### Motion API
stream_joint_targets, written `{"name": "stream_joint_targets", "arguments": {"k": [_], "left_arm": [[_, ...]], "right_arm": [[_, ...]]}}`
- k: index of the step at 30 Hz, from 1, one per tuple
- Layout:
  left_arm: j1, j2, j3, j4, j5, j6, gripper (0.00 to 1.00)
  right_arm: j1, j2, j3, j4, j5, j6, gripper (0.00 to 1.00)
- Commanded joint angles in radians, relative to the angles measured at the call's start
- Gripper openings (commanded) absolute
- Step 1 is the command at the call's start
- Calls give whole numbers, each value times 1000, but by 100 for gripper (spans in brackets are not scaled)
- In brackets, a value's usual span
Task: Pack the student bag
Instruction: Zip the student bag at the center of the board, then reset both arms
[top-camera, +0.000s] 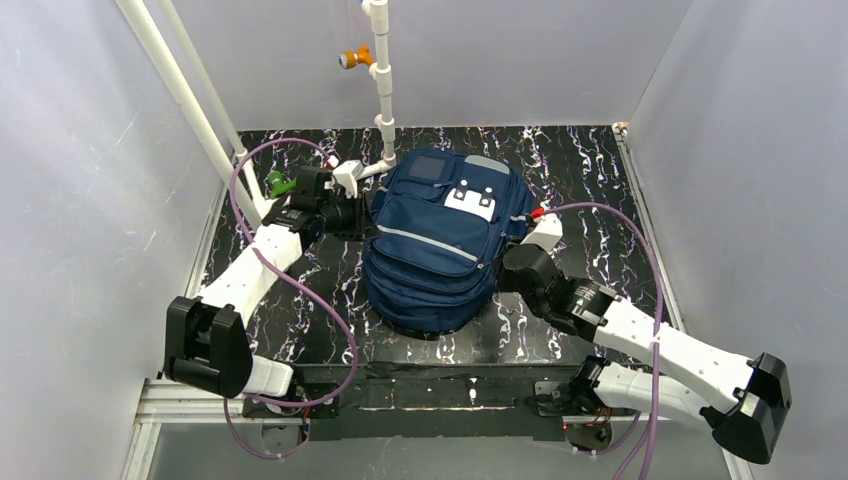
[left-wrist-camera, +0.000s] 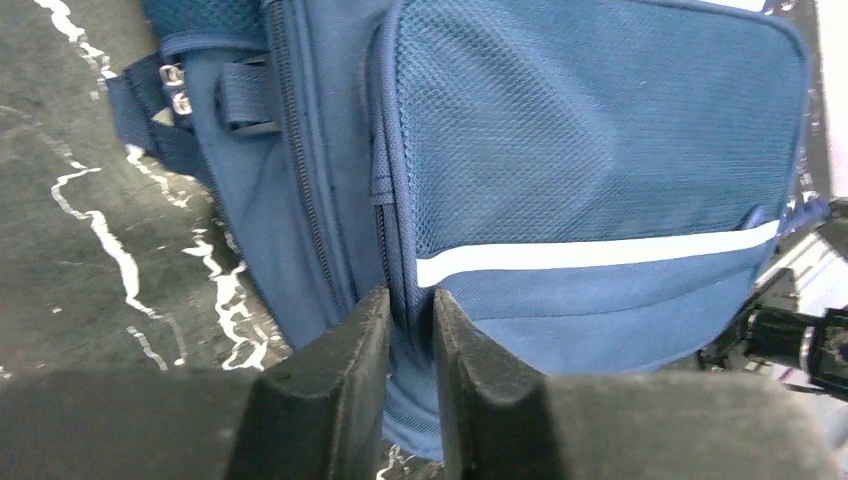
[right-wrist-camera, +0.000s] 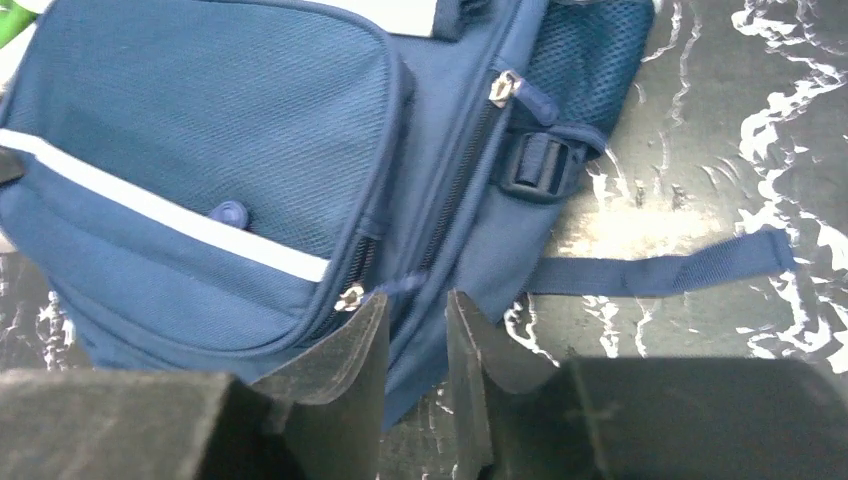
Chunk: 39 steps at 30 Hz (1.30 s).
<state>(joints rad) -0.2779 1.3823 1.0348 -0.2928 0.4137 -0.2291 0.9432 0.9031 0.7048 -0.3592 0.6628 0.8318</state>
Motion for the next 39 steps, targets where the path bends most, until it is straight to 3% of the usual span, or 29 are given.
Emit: {"name": "stream_joint_targets", "arguments": {"k": [1,3,4,6,10,15,16,22,26,31,39], "left_arm": [[53,-34,42,-95,-112,63,28],[52,-59,51,-115,-84,38,40],[52,-75,55,-123,-66,21,49],[52,-116,60,-137,-24,-5,58],[46,-216,74,-156,67,-32,62],[34,-375,136,-147,233,-31,63],[32,-406,153,-136,257,-27,63],[28,-489,327,-158,306,17,63],[29,-503,397,-119,257,0,63],[29,-583,365,31,169,-59,65],[29,-659,321,126,77,-50,69]], "right_arm": [[-29,4,78,-94,10,-191,42],[-29,-22,102,-125,7,-220,47],[-29,-36,118,-147,10,-232,51],[-29,-54,168,-207,34,-250,62],[-29,-58,300,-316,43,-295,80],[-29,-81,461,-362,28,-390,91],[-29,-86,488,-359,30,-412,98],[-29,-68,668,-386,96,-492,98],[-29,-48,784,-410,135,-547,98],[-29,-69,856,-413,172,-561,98],[-29,-83,935,-434,180,-570,98]]}}
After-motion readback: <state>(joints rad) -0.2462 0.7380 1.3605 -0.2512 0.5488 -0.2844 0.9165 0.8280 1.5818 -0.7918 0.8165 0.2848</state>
